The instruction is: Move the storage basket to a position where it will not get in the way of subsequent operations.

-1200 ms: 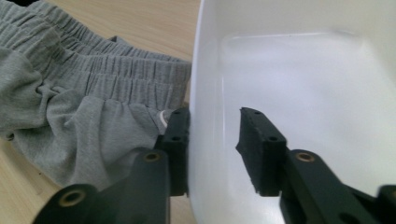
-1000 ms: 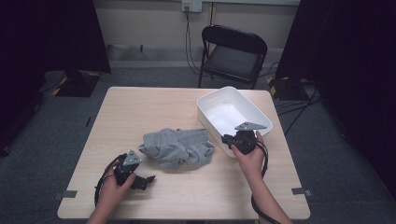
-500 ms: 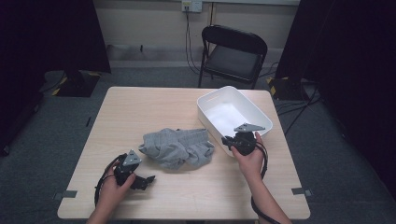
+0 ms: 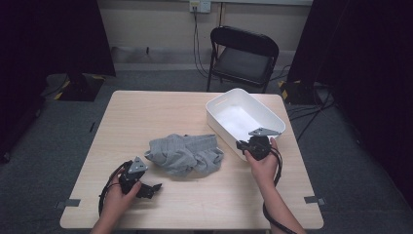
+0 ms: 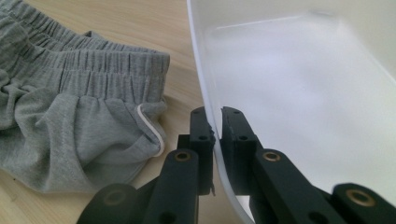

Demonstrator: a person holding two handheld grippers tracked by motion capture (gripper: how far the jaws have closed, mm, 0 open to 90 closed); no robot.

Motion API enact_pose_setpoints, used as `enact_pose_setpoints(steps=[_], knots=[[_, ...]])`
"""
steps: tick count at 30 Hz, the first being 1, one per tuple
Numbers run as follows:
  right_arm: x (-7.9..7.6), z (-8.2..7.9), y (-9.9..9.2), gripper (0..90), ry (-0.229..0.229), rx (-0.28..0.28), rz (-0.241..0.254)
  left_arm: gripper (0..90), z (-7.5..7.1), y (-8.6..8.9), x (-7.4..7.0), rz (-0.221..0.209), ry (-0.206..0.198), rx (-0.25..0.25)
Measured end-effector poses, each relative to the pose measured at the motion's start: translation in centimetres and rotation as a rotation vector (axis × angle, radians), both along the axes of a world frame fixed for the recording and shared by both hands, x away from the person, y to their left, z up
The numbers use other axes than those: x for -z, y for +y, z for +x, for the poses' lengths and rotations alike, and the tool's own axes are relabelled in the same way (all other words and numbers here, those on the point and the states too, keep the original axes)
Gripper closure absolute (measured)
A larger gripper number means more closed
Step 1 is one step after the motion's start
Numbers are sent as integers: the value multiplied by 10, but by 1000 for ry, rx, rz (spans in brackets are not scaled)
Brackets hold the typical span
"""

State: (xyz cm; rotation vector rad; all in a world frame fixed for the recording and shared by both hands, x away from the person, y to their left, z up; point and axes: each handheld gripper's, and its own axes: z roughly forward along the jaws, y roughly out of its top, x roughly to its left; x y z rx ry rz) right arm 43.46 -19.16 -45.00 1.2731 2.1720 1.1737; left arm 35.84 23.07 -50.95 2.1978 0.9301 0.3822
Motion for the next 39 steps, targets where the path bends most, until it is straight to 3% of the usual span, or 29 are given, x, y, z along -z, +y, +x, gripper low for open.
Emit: enact_pose_setpoints(steps=[14,39], knots=[[0,11,-11,841,-10,31,-5,0,0,0,0,0,0,0],[0,48,-47,843,-19,113,-22,0,0,0,0,0,0,0]])
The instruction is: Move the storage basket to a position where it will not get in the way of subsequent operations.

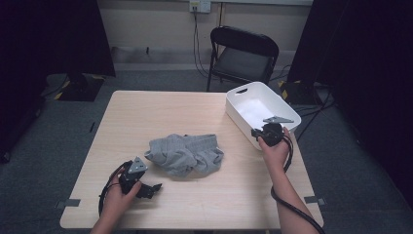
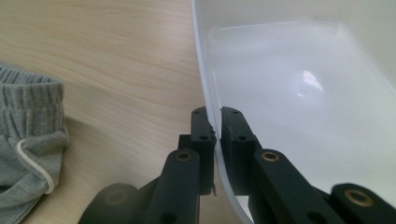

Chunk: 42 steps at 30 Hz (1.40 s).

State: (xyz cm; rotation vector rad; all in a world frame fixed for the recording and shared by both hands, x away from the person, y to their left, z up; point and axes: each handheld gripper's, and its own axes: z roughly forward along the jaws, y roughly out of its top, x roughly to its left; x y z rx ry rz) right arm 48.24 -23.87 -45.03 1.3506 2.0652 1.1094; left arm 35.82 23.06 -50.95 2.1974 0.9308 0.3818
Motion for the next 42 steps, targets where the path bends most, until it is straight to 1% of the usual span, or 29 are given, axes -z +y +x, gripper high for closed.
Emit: enact_pose_setpoints(steps=[5,9,10,14,17,19,21,22,23,25,26,27,29,33,35,36,38,39,42], knots=[[0,7,0,847,-7,8,-13,0,0,0,0,0,0,0],[1,13,-3,846,-15,16,-8,0,0,0,0,0,0,0],[1,15,-4,846,-15,15,-4,0,0,0,0,0,0,0],[1,20,-8,847,-15,9,-14,0,0,0,0,0,0,0],[1,21,-9,846,-17,1,-16,0,0,0,0,0,1,0],[0,21,-8,846,-16,-3,-25,0,0,0,0,0,0,0],[0,21,-8,837,-11,-3,-15,0,0,0,0,0,0,0],[0,21,-9,834,-7,1,-2,0,0,0,0,0,0,0],[0,20,-9,823,-7,-1,-2,0,0,0,0,0,0,0],[-4,19,-10,767,-21,-2,6,0,0,0,0,0,0,0],[-7,18,-9,750,-36,-6,3,0,0,0,0,-1,0,0],[-9,18,-9,739,-40,-14,-1,0,0,0,0,0,0,0],[-14,15,-8,688,-41,-12,-12,0,0,0,0,0,0,0],[-22,7,-6,658,-53,-27,-4,0,0,0,0,0,0,0],[-24,3,-4,624,-61,-37,-23,0,0,0,0,0,0,0],[-25,0,-4,608,-56,-35,-25,0,0,0,0,0,0,0],[-26,-3,-5,604,-52,-33,-37,0,0,0,0,0,0,0],[-27,-4,-6,598,-43,-27,-34,0,0,0,0,0,1,-1],[-30,-8,-7,582,-48,-30,-24,0,0,0,0,0,0,-2]])
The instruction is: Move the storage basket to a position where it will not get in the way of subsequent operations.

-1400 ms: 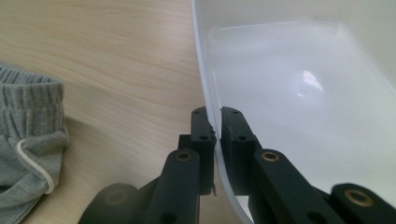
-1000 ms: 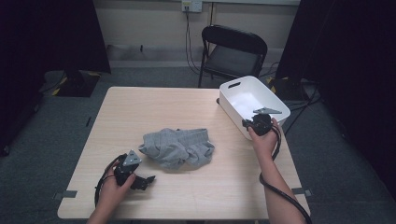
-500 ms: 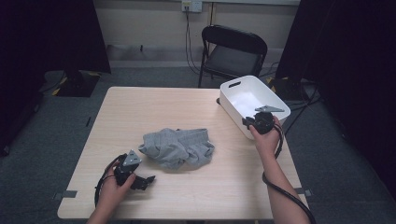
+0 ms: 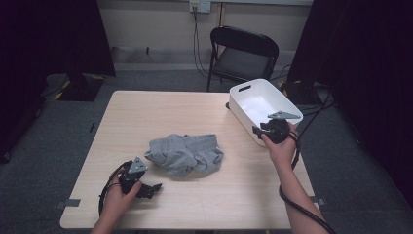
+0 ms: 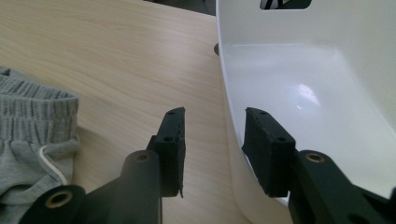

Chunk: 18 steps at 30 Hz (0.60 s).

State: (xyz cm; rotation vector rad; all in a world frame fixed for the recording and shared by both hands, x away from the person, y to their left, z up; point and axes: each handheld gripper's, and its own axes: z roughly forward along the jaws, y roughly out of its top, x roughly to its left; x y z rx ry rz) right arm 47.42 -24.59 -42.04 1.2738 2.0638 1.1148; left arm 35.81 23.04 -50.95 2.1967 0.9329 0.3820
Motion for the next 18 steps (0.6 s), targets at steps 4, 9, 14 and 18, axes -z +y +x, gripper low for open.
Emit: enact_pose_setpoints(steps=[4,9,14,18], knots=[[-6,-6,2,562,-1,-13,-1,0,0,0,0,0,0,1],[-9,-10,7,526,12,-29,3,0,0,0,0,0,0,0],[-9,-15,12,485,28,-38,26,0,0,0,0,0,0,1],[-9,-19,17,459,30,-58,38,0,0,0,0,0,0,0]])
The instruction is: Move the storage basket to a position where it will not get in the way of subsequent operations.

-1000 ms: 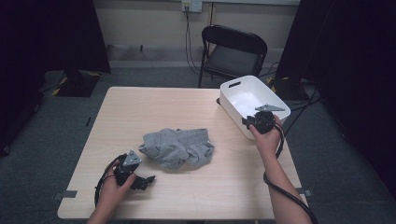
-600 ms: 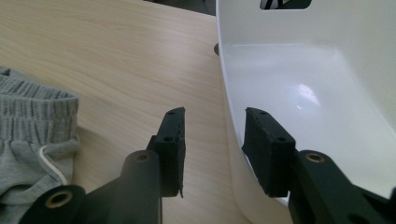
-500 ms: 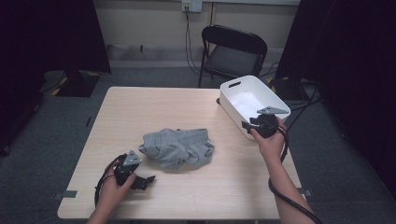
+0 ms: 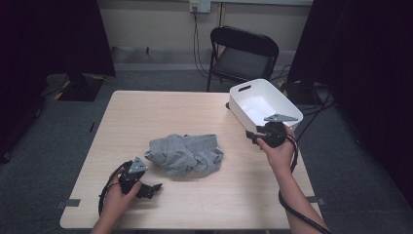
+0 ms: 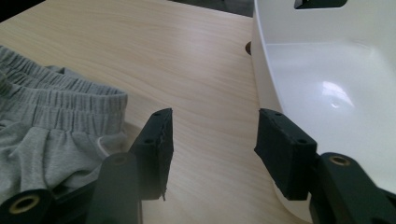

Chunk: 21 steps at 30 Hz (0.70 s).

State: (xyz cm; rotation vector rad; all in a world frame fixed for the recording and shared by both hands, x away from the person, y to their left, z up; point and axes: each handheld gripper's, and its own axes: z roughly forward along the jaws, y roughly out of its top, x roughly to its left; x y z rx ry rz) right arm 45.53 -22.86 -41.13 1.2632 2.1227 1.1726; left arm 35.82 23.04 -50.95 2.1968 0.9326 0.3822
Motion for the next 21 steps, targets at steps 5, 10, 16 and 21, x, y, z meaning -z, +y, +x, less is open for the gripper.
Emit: enact_pose_setpoints(steps=[5,10,16,21], knots=[[-1,-6,9,416,-10,-32,11,0,0,0,0,0,0,1],[-1,-14,24,384,-17,-94,7,0,0,0,0,0,0,0],[9,-22,41,367,-3,-160,14,0,0,0,0,0,0,0],[22,-24,53,365,15,-189,8,0,0,0,0,0,1,-3]])
